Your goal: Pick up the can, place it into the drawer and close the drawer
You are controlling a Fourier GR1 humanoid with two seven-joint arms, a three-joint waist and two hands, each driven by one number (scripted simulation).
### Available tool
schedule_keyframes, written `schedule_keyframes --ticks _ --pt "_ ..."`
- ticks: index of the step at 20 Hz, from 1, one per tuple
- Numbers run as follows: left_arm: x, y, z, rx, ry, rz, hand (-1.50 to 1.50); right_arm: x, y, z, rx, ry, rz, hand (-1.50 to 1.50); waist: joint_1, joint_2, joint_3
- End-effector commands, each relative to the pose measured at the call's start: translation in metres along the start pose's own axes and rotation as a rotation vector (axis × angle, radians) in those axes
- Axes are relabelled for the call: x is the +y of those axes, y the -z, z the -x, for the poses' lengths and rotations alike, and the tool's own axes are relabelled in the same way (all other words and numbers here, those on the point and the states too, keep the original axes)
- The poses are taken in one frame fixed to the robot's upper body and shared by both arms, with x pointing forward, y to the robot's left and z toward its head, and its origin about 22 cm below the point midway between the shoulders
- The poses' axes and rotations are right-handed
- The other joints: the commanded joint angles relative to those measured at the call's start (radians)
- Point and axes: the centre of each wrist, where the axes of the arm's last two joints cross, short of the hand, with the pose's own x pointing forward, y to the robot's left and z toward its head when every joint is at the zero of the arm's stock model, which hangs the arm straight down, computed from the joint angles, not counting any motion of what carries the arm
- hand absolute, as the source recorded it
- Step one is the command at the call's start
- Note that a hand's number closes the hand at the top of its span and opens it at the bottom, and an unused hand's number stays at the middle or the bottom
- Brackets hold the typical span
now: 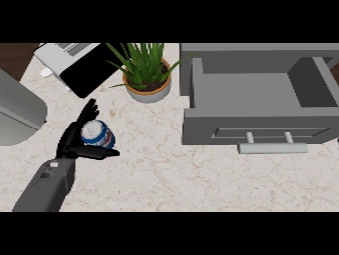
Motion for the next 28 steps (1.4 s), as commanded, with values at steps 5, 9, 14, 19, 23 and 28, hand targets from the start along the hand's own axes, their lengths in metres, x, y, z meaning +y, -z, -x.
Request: schedule_keyframes --ticks 5,9,14,19,23,28 --pt "-0.019 0.01 0.005 -0.027 -0.017 0.043 1.5 -0.008 0.013 -0.002 -0.002 0.008 0.004 -1.5 -0.004 0.003 0.0" --pt "-0.014 0.006 0.008 -0.065 -0.064 0.036 1.5 -0.004 -0.003 -0.008 -0.005 0.023 0.013 -1.5 -0.006 0.002 0.0" --pt "-0.016 0.019 -0.012 -0.04 -0.108 0.112 1.5 -0.005 -0.009 -0.001 -0.004 0.016 0.034 -1.5 0.002 -0.001 0.0" --pt "-0.045 0.03 -0.029 -0.107 -0.13 0.152 1.5 -0.008 -0.005 0.002 -0.008 0.011 0.022 -1.5 0.005 -0.002 0.001" --pt "-0.019 0.012 -0.029 -0.116 -0.136 -0.04 1.5 -0.014 -0.019 -0.013 -0.013 0.016 0.035 -1.5 0.009 -0.004 0.001" --pt "-0.016 -0.001 -0.056 -0.153 -0.137 -0.18 1.5 -0.014 -0.019 0.004 -0.014 0.022 0.036 -1.5 0.017 -0.007 0.002"
